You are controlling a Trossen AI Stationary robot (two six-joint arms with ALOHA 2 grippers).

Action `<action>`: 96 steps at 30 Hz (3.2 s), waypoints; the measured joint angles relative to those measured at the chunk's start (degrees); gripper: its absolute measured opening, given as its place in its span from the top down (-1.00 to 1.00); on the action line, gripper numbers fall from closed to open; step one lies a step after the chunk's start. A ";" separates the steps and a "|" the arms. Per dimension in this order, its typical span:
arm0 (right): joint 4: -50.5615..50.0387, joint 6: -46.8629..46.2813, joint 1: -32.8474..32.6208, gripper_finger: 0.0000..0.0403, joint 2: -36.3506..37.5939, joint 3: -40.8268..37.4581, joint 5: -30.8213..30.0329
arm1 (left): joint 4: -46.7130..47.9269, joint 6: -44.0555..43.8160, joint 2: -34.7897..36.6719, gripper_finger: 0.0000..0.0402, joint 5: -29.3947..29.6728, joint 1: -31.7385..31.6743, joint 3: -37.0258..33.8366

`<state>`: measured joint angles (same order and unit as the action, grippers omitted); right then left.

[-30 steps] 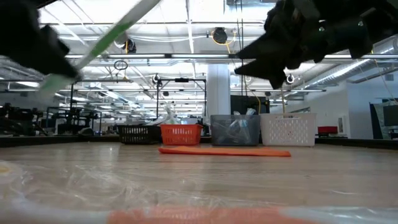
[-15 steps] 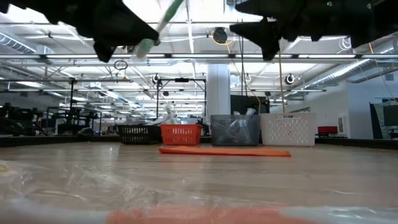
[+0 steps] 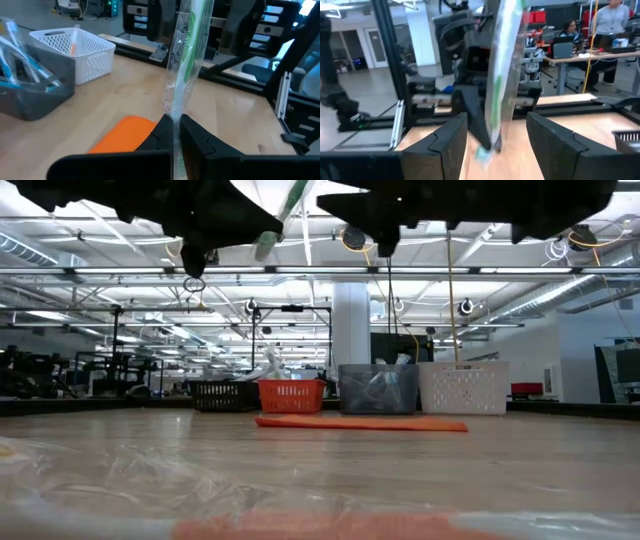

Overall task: Pick & Place Toothbrushes
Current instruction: Put the green toothbrush into the orange bin

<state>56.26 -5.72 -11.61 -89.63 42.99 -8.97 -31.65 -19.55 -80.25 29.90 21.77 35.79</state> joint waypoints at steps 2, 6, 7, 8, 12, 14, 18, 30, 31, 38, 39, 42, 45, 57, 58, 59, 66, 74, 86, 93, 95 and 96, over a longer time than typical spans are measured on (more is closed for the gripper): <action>0.74 -0.03 0.41 0.03 -1.96 2.00 0.03 | -0.18 -0.03 0.00 0.94 0.00 -0.33 0.00; 2.17 0.43 0.67 0.03 -5.44 5.04 0.11 | -0.42 0.02 0.00 0.96 -0.03 -0.88 0.00; 2.29 0.54 0.71 0.03 -6.07 5.86 0.12 | -0.58 0.02 0.00 0.97 -0.02 -0.91 0.00; 2.31 0.63 0.73 0.03 -6.51 6.34 0.12 | -0.78 0.02 0.00 0.98 -0.01 -0.91 0.00; 2.26 0.52 0.73 0.10 -8.23 7.43 0.04 | -2.34 1.03 0.00 0.93 -0.02 -0.87 0.00; 1.96 0.49 0.73 0.22 -8.66 7.47 -0.03 | -2.41 1.44 0.00 0.92 0.08 -0.87 0.00; 2.20 0.53 0.76 0.65 -8.72 7.49 -0.10 | -2.81 1.68 0.00 0.98 0.01 -0.90 0.00; 0.65 0.52 0.80 0.92 -8.67 7.52 -0.40 | -2.28 1.51 0.00 0.88 -0.16 -0.91 0.00; 0.65 0.50 0.80 0.92 -8.67 7.52 -0.38 | -2.28 1.46 0.00 0.88 -0.16 -0.91 0.00; -1.08 0.36 0.75 0.92 -8.59 7.54 0.15 | -2.32 5.49 0.00 0.76 0.13 -0.28 0.00; -2.32 0.21 0.73 0.92 -8.31 7.54 0.21 | -2.32 6.53 0.00 0.71 0.20 -0.22 0.00; -5.17 -0.56 0.73 0.92 -7.22 7.52 0.24 | -2.61 8.10 0.00 0.49 1.21 0.10 0.00; -8.16 -0.67 0.76 0.92 -5.72 7.52 0.06 | -2.56 7.79 0.00 0.25 2.28 0.27 0.00; -20.27 -6.26 8.62 0.92 0.20 7.49 0.06 | -2.34 6.99 0.00 -0.15 1.28 4.40 0.00; -20.73 -6.54 9.88 0.92 0.16 7.52 0.11 | -2.18 6.97 0.00 -0.15 1.15 4.81 0.00; -22.01 -7.21 11.23 0.92 0.16 7.82 0.15 | -1.83 6.98 0.00 -0.14 1.12 5.16 0.00; -30.03 -8.16 19.20 0.92 0.11 11.68 0.27 | 3.40 6.84 0.00 -0.06 1.10 6.60 0.00; -37.02 -6.91 25.53 0.92 -1.95 17.89 1.79 | 6.57 3.93 0.00 0.03 1.13 6.43 0.00; -44.92 -5.57 33.69 0.92 -12.31 29.01 6.27 | 6.51 4.20 0.00 0.02 1.61 6.43 0.00; -49.48 -3.32 35.54 0.92 -19.91 37.85 6.27 | 6.60 4.26 0.00 0.01 1.63 6.26 0.00; -51.73 -2.73 35.93 0.92 -21.42 39.23 6.31 | 6.59 4.19 0.00 0.02 1.65 6.26 0.00; -51.78 -2.51 36.01 0.92 -22.46 40.16 6.29 | 6.61 4.19 0.00 0.01 1.65 6.26 0.00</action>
<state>4.48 -8.22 24.40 -112.08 83.14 -2.68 -25.04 -15.35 -80.25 31.55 28.03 35.79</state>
